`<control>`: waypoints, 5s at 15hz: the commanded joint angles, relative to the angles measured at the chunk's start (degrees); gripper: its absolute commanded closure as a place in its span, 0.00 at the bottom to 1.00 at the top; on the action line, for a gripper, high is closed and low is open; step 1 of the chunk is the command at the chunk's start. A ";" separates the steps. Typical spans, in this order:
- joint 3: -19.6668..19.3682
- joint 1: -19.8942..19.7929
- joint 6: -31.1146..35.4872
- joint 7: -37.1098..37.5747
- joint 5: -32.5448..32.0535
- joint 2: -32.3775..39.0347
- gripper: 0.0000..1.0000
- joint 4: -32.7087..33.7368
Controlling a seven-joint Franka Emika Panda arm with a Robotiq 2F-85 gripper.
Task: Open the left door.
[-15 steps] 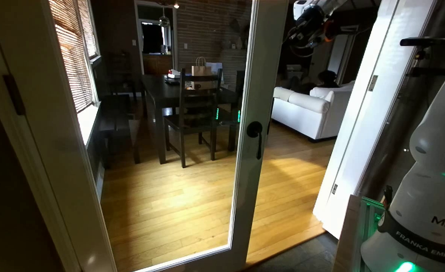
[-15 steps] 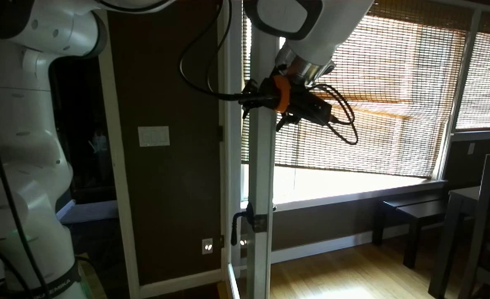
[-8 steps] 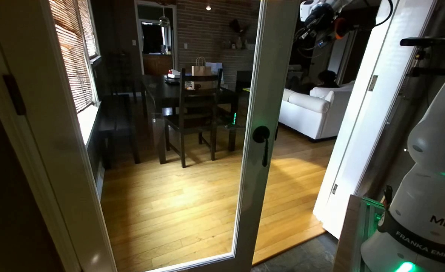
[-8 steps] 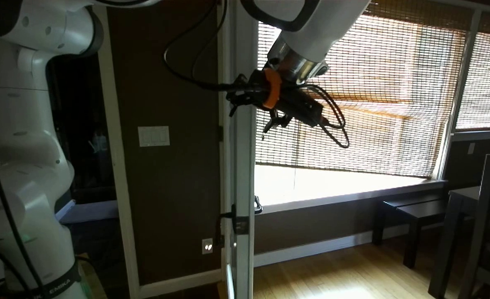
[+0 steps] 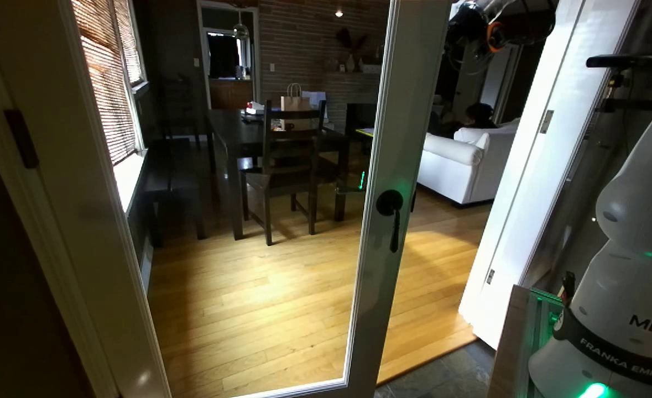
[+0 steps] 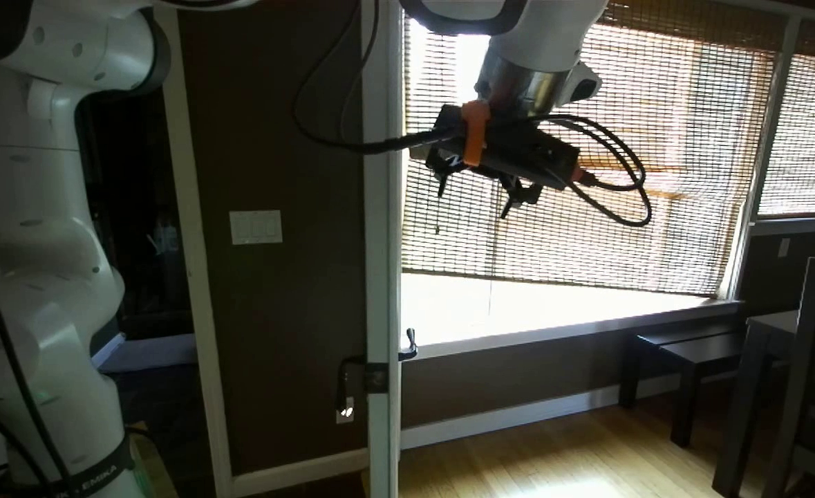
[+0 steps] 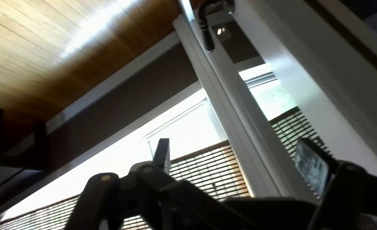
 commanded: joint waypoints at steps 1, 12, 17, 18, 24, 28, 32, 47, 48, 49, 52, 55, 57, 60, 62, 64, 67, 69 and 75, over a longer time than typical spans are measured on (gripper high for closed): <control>1.92 1.44 9.79 7.62 -3.35 -2.95 0.00 -4.99; 4.02 3.08 0.09 31.53 -15.46 -0.90 0.00 -6.12; 3.92 2.94 -4.91 35.26 -12.16 -0.79 0.00 -6.96; 3.91 2.92 -5.00 35.52 -11.39 -0.90 0.00 -7.26; 3.89 2.89 -4.76 35.93 -6.05 -1.42 0.00 -9.28; 4.10 3.14 -6.40 36.85 -10.13 -1.44 0.00 -9.33; 3.85 2.82 -16.21 35.48 -11.71 -0.09 0.00 -8.22; 3.99 2.83 -27.24 34.57 -13.03 0.84 0.00 -8.33; 4.05 2.88 -27.42 33.94 -12.59 0.72 0.00 -8.80; 4.13 2.95 -27.95 33.61 -12.12 0.51 0.00 -9.46; 4.56 3.21 -31.46 31.58 -12.39 0.89 0.00 -10.37; 5.05 3.56 -35.11 27.92 -13.03 1.40 0.00 -11.29; 5.51 3.74 -36.97 25.64 -13.21 1.35 0.00 -12.38; 6.76 4.40 -36.23 23.01 -12.89 -0.65 0.00 -17.87; 6.89 4.63 -35.83 23.26 -11.54 -2.00 0.00 -20.39; 6.96 4.93 -35.36 24.34 -9.92 -3.55 0.00 -23.37; 6.51 5.03 -35.48 26.07 -6.82 -5.96 0.00 -26.94; 6.06 4.82 -34.59 27.83 -4.12 -8.09 0.00 -29.61; 6.19 5.51 -34.17 27.46 -5.29 -14.25 0.00 -35.24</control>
